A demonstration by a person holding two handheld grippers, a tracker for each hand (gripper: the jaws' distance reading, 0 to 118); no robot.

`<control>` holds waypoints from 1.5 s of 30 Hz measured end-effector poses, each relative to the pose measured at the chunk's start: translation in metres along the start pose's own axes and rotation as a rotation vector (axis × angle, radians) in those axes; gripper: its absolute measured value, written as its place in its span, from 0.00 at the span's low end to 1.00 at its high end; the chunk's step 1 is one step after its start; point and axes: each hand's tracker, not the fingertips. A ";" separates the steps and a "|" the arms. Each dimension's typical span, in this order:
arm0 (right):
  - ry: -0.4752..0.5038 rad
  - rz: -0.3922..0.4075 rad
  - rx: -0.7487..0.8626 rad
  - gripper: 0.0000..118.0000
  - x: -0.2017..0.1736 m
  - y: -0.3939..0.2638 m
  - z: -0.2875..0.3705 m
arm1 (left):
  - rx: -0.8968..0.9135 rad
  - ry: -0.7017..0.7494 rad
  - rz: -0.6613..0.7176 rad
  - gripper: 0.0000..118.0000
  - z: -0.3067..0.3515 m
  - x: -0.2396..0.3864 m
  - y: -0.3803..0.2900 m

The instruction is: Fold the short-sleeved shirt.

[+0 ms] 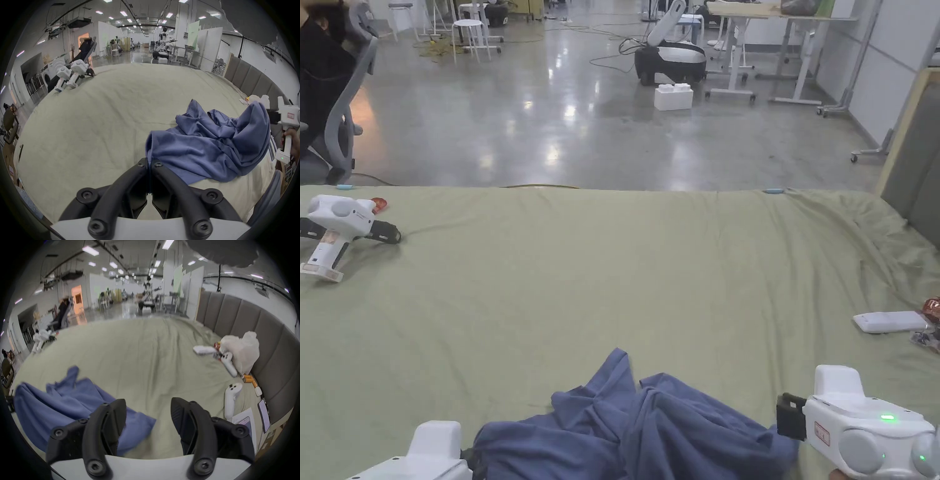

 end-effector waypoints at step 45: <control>-0.013 0.015 0.564 0.04 0.010 0.194 0.202 | 0.545 0.106 0.018 0.00 0.107 -0.113 0.229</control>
